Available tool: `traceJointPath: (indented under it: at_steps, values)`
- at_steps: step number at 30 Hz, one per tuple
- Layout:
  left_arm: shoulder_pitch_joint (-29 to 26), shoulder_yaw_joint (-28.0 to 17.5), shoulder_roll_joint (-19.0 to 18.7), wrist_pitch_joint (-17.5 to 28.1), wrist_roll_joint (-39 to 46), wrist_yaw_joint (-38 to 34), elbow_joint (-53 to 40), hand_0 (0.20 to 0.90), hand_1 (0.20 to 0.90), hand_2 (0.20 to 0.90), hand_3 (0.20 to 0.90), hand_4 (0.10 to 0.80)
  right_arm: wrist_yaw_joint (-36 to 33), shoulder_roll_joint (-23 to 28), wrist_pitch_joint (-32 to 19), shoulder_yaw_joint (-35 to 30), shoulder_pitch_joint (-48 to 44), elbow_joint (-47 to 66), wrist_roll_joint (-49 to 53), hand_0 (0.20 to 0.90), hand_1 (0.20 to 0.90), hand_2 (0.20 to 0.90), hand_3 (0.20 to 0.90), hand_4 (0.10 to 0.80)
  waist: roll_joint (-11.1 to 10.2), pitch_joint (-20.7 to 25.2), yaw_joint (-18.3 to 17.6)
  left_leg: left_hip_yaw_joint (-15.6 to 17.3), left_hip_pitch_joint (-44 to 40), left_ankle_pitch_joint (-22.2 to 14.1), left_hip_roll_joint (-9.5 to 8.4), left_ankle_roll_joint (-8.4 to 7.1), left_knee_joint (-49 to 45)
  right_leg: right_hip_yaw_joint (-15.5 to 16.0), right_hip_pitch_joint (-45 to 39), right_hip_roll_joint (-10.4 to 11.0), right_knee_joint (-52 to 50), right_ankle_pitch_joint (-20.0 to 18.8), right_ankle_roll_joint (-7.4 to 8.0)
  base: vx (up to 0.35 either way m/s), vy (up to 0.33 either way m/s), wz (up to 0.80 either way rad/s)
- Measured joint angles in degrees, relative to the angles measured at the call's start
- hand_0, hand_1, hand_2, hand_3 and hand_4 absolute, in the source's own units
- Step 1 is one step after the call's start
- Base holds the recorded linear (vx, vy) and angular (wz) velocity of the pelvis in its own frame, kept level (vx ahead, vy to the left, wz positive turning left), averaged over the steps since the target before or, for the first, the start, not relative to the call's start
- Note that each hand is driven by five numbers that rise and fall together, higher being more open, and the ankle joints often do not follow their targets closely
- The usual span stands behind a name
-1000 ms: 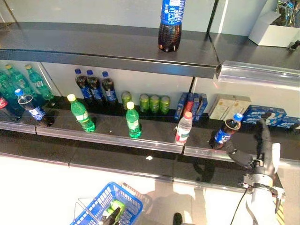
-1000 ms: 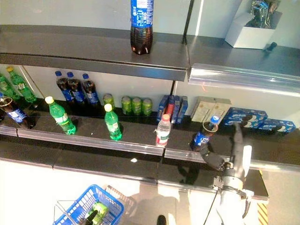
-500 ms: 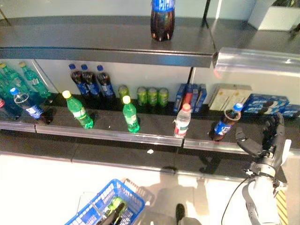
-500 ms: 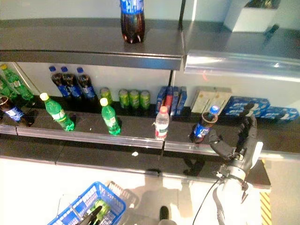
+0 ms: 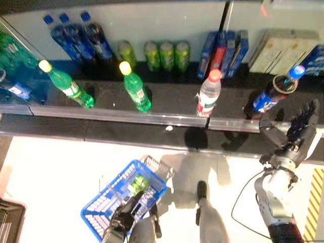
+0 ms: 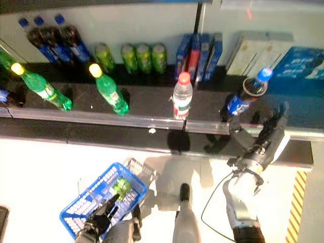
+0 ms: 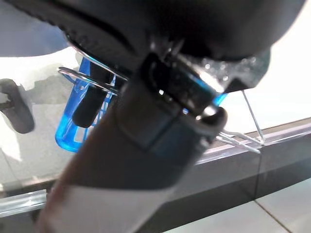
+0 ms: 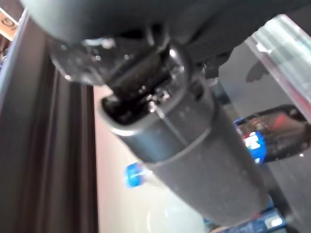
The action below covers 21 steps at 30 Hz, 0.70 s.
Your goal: Pick up the drink and place into the basket.
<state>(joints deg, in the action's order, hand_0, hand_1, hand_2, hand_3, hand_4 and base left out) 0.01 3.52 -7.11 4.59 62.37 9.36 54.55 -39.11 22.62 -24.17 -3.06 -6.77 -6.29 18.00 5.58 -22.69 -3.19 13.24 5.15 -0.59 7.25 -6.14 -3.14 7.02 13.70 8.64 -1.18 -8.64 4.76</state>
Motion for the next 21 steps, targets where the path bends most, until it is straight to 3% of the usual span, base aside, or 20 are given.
traceJointPath:
  at_steps: [12,21]
  values:
    - [-1.1,0.3,0.3,-0.2,1.1,0.0,-1.8,0.300,0.300,0.300,0.200,0.100,-2.7,4.3,1.3,-0.2,-7.0,-1.4,-2.3,0.900,0.900,0.900,0.900,0.800,1.0,-2.5,0.1,-0.2,0.3,0.0,-0.14,0.03,0.1,-0.8,1.1,0.0,-0.8,0.3,-0.04,-0.004,-0.005,-0.03]
    - [-2.5,0.3,1.2,-0.5,1.4,0.0,-2.2,0.300,0.300,0.300,0.200,0.100,-3.8,4.5,4.2,-0.2,-9.7,-1.4,-3.1,0.900,0.900,0.900,0.900,0.800,2.5,-4.1,0.3,-1.6,1.3,0.0,-0.32,0.03,-0.1,-0.3,1.7,0.2,-0.9,0.2,-0.07,0.004,0.001,0.02]
